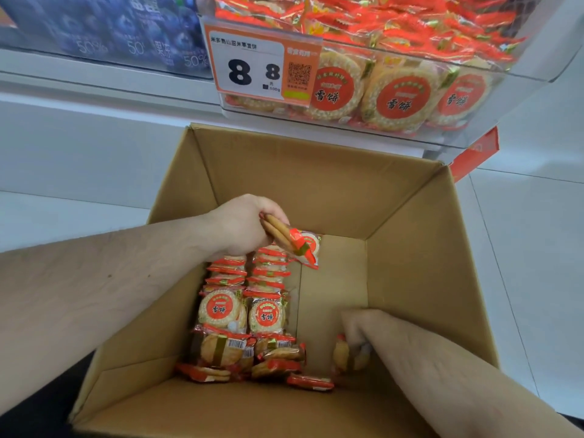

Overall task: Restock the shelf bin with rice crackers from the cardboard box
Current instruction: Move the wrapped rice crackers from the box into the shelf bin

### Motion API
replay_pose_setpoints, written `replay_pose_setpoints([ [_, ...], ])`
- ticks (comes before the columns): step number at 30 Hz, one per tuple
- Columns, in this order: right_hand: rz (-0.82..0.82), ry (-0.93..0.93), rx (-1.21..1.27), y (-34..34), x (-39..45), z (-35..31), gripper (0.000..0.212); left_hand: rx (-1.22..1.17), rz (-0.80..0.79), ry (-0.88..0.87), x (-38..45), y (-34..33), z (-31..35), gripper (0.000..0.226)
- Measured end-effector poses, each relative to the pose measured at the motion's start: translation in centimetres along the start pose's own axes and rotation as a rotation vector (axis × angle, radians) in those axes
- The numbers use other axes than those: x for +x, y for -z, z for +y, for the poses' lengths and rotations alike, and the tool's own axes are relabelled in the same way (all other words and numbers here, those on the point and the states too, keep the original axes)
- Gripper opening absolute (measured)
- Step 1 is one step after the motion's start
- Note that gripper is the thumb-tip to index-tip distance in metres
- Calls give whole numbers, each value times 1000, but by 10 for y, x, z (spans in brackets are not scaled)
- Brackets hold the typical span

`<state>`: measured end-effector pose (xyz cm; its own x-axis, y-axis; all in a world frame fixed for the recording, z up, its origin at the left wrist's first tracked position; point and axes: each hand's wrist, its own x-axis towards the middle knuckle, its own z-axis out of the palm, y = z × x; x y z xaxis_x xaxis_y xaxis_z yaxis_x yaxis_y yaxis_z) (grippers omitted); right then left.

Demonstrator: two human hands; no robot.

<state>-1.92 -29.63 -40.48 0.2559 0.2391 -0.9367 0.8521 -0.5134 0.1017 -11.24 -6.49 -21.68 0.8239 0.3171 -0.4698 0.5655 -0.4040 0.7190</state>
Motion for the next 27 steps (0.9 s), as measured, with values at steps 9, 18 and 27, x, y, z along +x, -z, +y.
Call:
replay_pose_setpoints([
  [9, 718, 78, 252, 99, -124, 41, 22, -283, -69, -37, -29, 33, 36, 47],
  [18, 1699, 336, 81, 93, -250, 59, 35, -374, 124, -223, -61, 63, 60, 32],
  [27, 2096, 352, 108, 87, -274, 52, 15, -482, 154, -326, -77, 53, 65, 58],
])
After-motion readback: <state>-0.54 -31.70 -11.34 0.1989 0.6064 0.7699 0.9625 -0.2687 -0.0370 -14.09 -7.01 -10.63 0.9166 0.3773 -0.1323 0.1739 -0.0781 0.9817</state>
